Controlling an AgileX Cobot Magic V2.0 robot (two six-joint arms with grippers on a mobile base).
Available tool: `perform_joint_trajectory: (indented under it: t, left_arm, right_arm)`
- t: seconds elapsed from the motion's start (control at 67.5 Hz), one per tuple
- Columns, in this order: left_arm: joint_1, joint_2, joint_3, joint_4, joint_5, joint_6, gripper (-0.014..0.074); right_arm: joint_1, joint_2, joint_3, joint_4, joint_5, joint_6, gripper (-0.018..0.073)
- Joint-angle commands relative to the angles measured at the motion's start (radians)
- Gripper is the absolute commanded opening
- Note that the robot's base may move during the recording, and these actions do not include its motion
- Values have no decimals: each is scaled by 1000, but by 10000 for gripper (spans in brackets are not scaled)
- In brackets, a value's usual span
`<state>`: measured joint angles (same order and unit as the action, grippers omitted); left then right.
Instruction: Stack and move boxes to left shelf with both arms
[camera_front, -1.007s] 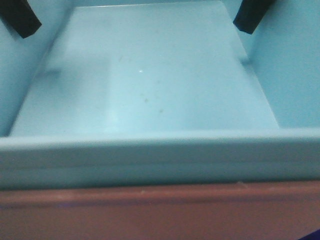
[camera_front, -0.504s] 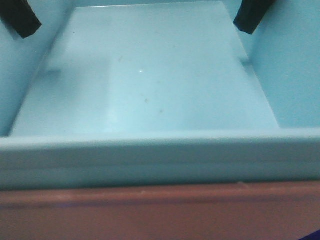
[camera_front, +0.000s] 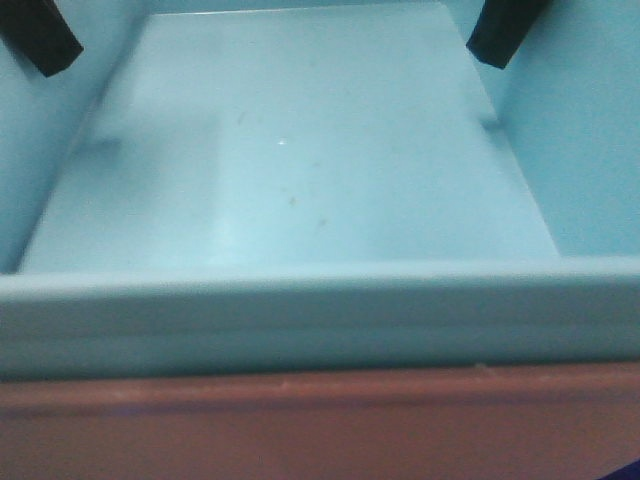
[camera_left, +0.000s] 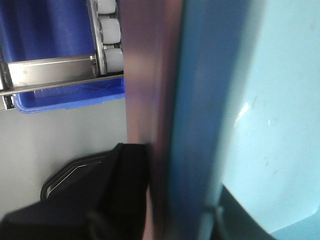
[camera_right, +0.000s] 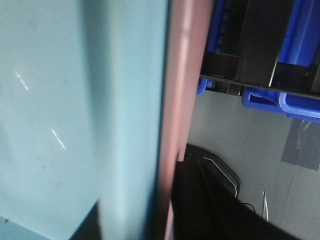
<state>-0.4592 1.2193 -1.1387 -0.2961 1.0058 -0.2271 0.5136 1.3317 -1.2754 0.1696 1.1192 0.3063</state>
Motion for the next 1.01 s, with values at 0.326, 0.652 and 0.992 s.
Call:
perform_joint_trajectory:
  t: [0.326, 0.652, 0.992]
  left_arm:
    - [0, -44, -41, -40, -46, 23, -1]
    - [0, -44, -41, -29, -225, 36, -1]
    - [96, 63, -163, 52, -326, 43, -1]
  right_arm:
    - [-16, -40, -25, -73, -74, -29, 58]
    - [-16, -37, -30, -73, -147, -51, 58]
    - [-16, 139, -220, -73, -168, -63, 58]
